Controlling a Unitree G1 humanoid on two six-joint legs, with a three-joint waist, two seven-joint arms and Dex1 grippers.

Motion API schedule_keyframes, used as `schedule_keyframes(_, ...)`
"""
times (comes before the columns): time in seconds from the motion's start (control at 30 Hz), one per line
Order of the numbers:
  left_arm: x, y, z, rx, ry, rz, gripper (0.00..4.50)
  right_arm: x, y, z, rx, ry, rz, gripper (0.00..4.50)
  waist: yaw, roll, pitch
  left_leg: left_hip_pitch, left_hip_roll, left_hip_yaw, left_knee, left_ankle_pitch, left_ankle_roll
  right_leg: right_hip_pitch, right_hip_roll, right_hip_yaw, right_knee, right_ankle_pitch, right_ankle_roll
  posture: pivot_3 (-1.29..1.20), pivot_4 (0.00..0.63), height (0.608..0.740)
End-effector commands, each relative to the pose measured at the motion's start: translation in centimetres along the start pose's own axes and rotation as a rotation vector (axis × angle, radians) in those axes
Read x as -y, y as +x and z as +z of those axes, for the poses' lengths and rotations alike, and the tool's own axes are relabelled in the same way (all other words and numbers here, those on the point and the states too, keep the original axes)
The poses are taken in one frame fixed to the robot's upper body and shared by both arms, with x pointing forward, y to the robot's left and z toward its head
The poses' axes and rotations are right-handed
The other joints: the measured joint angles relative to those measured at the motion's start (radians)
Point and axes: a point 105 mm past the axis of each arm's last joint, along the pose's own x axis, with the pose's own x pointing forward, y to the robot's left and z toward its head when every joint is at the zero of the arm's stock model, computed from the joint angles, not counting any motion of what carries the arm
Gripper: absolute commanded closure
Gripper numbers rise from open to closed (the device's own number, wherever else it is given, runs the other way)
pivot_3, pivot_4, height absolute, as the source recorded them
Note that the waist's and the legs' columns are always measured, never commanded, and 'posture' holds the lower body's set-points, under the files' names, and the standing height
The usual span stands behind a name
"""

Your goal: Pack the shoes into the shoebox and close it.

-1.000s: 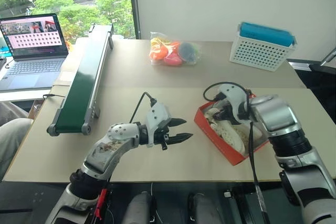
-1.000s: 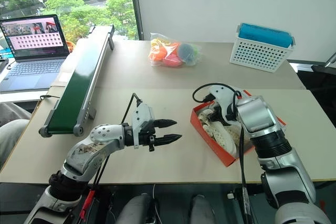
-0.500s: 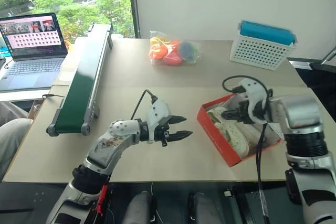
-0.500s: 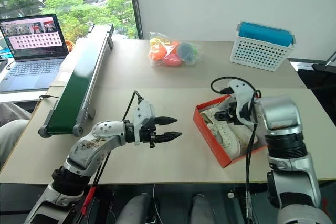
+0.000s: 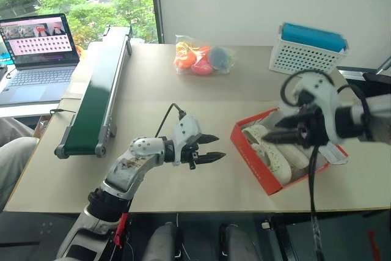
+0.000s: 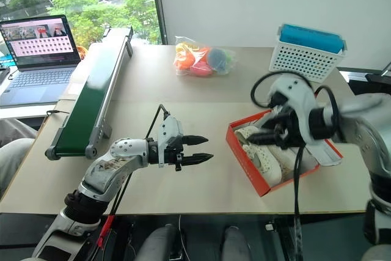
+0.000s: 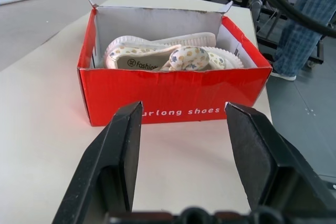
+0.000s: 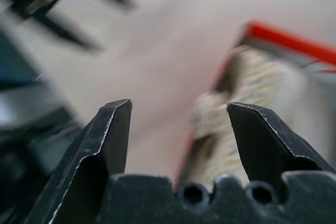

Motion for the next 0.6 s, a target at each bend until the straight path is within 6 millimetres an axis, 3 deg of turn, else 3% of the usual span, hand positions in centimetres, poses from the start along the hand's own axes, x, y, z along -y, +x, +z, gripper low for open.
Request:
schedule_keyframes(0.03,0.2,0.2,1.1,0.038,0.042,-0.013,1.86,-0.6,0.2,-1.1,-0.032,-0.020,-0.018,1.03,-0.002,0.000,0.000,0.000,0.000,0.000,0.000,0.000,0.000,0.000,0.000,0.000,0.000,0.000,0.000,0.00,0.150,0.705)
schedule_keyframes(0.23,0.5,0.2,1.2,0.044,0.036,-0.014,1.86,0.7,1.3,-3.5,-0.118,-0.016,-0.115,1.03,0.000,0.000,0.000,0.001,0.000,0.000,0.000,0.001,-0.002,-0.001,0.000,0.001,0.000,0.000,0.000,0.00,0.150,0.705)
schedule_keyframes(0.6,0.3,0.0,1.1,0.040,0.031,0.004,1.86,2.0,3.4,-5.7,-0.167,0.047,-0.171,1.03,0.001,0.000,0.000,0.000,0.000,0.001,0.000,0.002,-0.003,-0.001,-0.001,0.002,0.000,0.000,0.000,0.00,0.150,0.705)
